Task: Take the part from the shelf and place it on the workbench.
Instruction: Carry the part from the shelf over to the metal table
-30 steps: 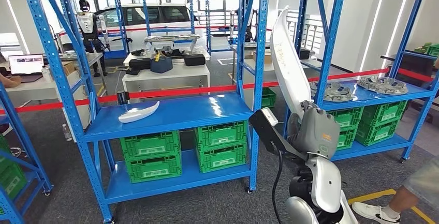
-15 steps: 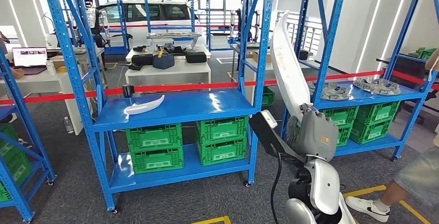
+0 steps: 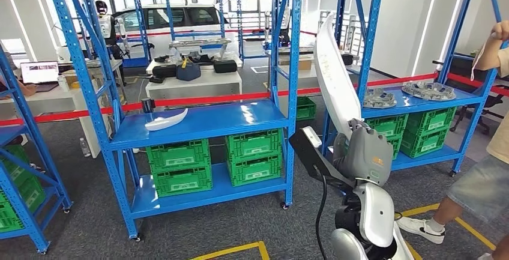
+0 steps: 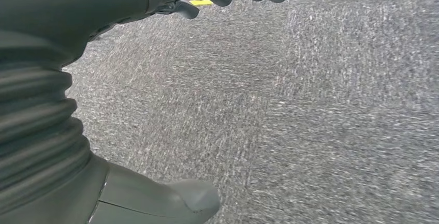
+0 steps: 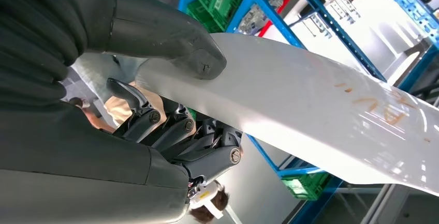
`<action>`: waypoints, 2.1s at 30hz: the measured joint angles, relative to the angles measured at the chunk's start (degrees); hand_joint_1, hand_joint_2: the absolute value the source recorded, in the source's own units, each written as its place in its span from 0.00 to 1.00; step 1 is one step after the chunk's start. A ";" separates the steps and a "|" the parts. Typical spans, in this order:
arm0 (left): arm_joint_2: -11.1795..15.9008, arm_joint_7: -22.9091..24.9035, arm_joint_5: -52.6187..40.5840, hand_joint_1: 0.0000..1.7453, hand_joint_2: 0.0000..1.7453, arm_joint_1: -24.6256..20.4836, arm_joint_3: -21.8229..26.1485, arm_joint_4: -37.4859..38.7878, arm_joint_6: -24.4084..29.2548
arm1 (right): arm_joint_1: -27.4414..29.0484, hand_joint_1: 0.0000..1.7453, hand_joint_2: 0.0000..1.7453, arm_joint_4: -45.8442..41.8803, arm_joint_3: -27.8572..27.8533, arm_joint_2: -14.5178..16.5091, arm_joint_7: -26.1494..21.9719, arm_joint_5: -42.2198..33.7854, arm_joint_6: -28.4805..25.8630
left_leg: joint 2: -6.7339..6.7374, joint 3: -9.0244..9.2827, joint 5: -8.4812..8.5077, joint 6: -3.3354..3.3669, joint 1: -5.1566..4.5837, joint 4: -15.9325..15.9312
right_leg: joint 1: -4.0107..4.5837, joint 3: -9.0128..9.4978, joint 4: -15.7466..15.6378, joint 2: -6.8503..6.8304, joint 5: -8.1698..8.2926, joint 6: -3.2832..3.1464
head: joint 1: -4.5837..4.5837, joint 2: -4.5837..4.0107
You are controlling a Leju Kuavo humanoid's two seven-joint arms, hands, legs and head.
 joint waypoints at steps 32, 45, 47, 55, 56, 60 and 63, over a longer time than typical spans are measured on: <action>0.09 -2.46 0.72 0.00 1.00 -0.22 -0.33 -0.08 0.05 | 1.35 0.96 1.00 -0.27 -0.61 -0.91 0.00 0.37 0.31 | 0.14 2.64 -0.11 1.15 -0.43 -4.03 | 0.49 -0.07 -0.01 0.27 0.16 0.09 | -0.01 0.00; 0.09 -2.63 1.25 0.00 1.00 0.21 -0.26 -0.05 1.01 | 0.50 0.96 1.00 -0.16 -0.62 -0.70 0.00 -0.15 0.27 | -0.10 2.04 0.13 2.81 -1.01 -6.91 | 0.25 -1.05 -0.81 0.56 2.50 1.52 | 0.15 0.00; 0.08 -2.70 1.28 0.00 1.00 0.25 -0.26 -0.04 1.01 | 0.51 0.96 1.00 -0.15 -0.62 -0.66 0.00 -0.15 0.28 | -0.11 1.96 0.15 2.82 -1.00 -6.88 | 0.26 -1.11 -0.82 0.57 2.73 1.42 | 0.16 0.00; 0.09 -2.50 1.13 0.00 1.00 0.23 -0.26 -0.04 1.00 | 0.57 0.96 1.00 0.02 -0.62 -0.66 0.00 -0.33 0.36 | -0.09 1.89 0.15 2.81 -0.99 -6.88 | 0.32 -1.30 -0.82 0.59 2.76 1.47 | 0.14 0.00; 0.09 -2.46 1.10 0.00 1.00 0.24 -0.26 -0.04 0.99 | 0.57 0.96 1.00 0.03 -0.62 -0.66 0.00 -0.35 0.38 | -0.08 1.86 0.15 2.81 -0.99 -6.88 | 0.32 -1.32 -0.81 0.59 2.76 1.47 | 0.15 0.00; 0.09 -2.36 1.01 0.00 1.00 0.24 -0.26 -0.02 0.99 | 0.55 0.96 1.00 0.27 -0.62 -0.66 0.00 -0.74 1.23 | -0.07 1.80 0.15 2.81 -0.97 -6.89 | 0.34 -1.35 -0.80 0.59 2.75 1.47 | 0.15 0.00; 0.09 -2.28 0.79 0.00 1.00 0.25 -0.26 -0.02 0.98 | 0.51 0.96 1.00 0.68 -0.62 -0.66 0.00 -1.71 2.58 | -0.07 1.79 0.16 2.78 -0.96 -6.89 | 0.35 -1.36 -0.79 0.59 2.75 1.46 | 0.16 0.00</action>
